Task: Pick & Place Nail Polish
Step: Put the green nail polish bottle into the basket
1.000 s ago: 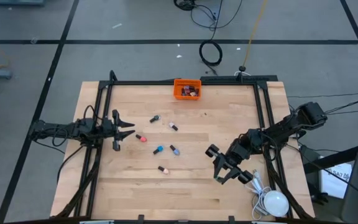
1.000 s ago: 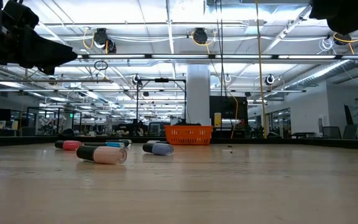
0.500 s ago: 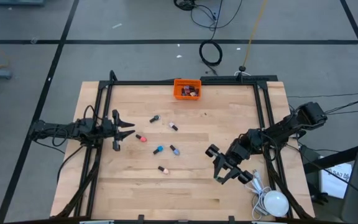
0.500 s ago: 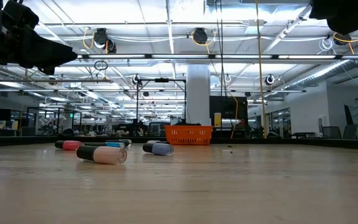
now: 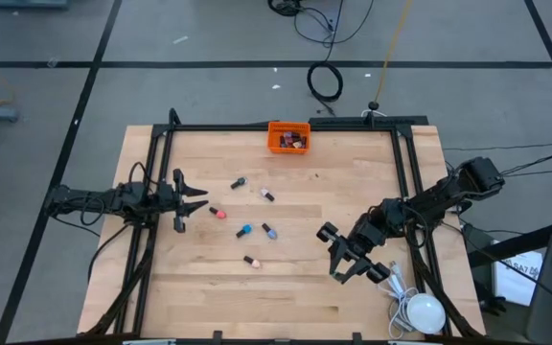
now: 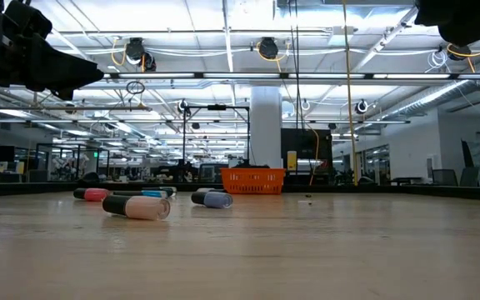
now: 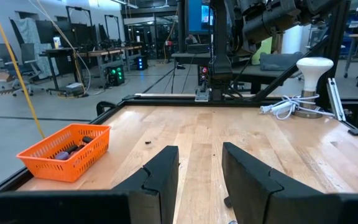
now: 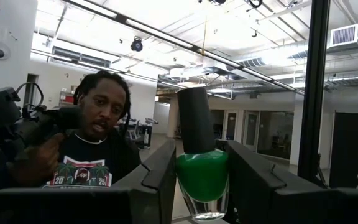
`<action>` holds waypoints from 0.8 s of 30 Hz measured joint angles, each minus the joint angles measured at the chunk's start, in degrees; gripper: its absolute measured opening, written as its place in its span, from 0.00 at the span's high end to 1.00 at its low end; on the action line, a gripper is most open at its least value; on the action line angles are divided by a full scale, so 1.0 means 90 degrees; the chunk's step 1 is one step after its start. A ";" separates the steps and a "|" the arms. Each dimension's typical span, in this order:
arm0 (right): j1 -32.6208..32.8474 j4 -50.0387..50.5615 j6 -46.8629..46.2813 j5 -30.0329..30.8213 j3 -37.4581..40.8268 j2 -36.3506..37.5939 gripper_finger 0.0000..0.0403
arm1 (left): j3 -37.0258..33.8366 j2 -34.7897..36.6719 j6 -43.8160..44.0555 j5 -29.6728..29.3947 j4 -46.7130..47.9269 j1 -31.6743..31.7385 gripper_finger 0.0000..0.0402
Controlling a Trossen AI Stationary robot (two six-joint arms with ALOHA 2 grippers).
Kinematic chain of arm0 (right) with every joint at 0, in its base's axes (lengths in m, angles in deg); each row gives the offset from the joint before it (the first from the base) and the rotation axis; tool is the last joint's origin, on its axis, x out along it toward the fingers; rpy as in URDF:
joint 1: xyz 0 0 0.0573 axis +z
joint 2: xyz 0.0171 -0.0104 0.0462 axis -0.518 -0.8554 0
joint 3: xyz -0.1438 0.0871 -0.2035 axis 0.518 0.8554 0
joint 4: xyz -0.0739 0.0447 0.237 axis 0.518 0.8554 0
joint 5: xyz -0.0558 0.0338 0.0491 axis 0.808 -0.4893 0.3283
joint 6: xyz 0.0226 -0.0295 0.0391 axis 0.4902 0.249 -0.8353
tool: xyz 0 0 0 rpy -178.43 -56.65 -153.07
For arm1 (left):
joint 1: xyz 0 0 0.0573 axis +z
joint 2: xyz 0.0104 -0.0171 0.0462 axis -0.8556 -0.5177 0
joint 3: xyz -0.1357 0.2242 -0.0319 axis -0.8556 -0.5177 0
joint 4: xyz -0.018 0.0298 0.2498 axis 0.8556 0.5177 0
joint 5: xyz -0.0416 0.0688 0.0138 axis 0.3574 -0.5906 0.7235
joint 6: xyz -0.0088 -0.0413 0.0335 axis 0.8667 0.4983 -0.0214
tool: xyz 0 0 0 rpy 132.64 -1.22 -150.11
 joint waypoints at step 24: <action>-0.4144 0.4609 0.0645 0.2270 -0.0222 0.0002 0.73 | 0.0000 -0.0002 0.0000 0.0000 0.0000 0.0001 0.69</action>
